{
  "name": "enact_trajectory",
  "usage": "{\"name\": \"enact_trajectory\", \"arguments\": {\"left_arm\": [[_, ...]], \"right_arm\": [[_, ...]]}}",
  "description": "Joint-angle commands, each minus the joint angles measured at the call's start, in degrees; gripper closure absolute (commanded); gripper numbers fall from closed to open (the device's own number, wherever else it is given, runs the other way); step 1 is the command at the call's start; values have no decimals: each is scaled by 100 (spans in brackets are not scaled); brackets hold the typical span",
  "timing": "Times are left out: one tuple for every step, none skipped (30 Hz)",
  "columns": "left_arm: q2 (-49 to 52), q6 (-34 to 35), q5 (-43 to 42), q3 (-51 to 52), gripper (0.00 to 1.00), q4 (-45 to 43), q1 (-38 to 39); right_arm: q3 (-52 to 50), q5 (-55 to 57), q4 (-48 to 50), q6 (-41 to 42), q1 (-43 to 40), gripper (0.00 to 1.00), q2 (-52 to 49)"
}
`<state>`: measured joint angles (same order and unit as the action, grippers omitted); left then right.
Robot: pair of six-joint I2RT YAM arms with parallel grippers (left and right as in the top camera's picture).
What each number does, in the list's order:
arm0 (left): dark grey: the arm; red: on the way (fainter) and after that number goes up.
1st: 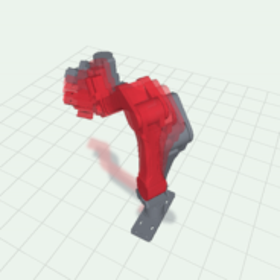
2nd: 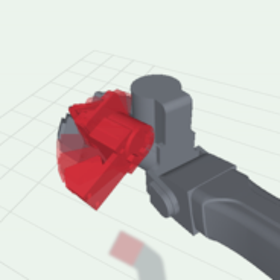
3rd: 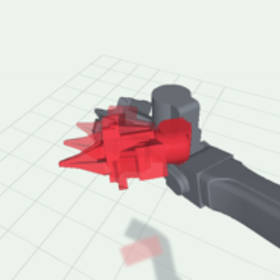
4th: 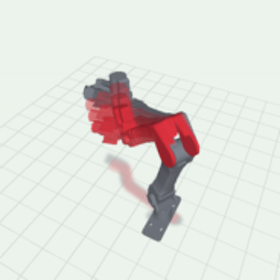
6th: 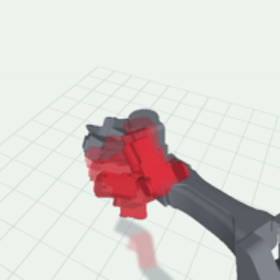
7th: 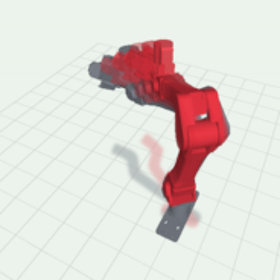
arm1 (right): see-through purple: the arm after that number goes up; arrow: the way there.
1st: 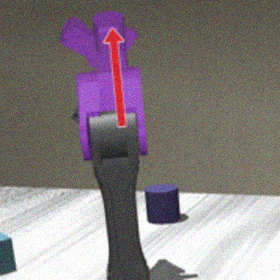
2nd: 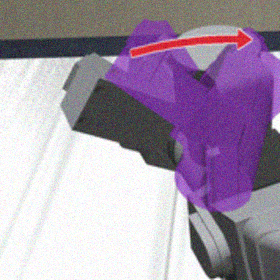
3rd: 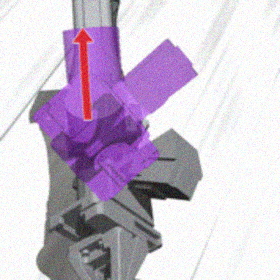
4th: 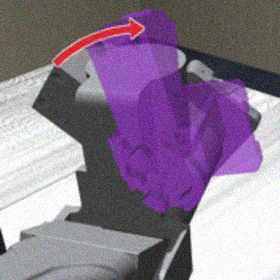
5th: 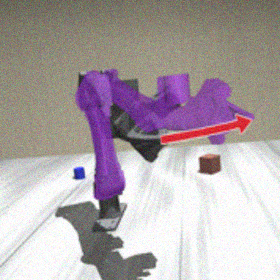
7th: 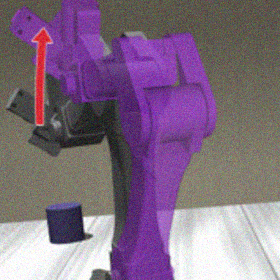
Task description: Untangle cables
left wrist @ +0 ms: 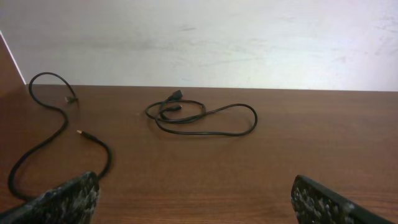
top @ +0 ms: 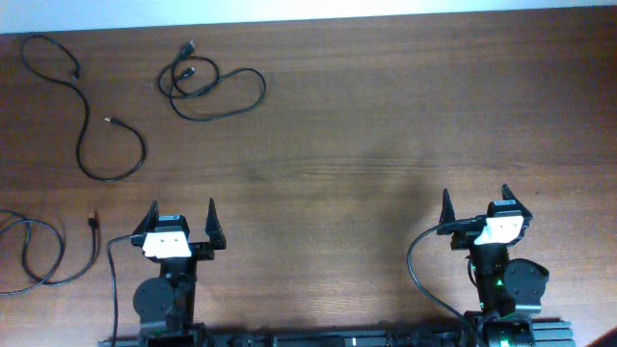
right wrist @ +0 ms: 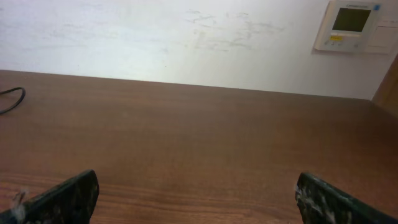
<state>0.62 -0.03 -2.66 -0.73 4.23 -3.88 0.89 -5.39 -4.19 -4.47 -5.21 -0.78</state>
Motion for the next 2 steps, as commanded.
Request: {"name": "enact_trajectory", "arguments": {"left_arm": [[-28,-68,-59,24,1,15,-28],[-28,-68,-59,24,1,15,-28]], "right_arm": [[-57,92,9,20,-39,1,59],[-57,92,9,20,-39,1,59]]}}
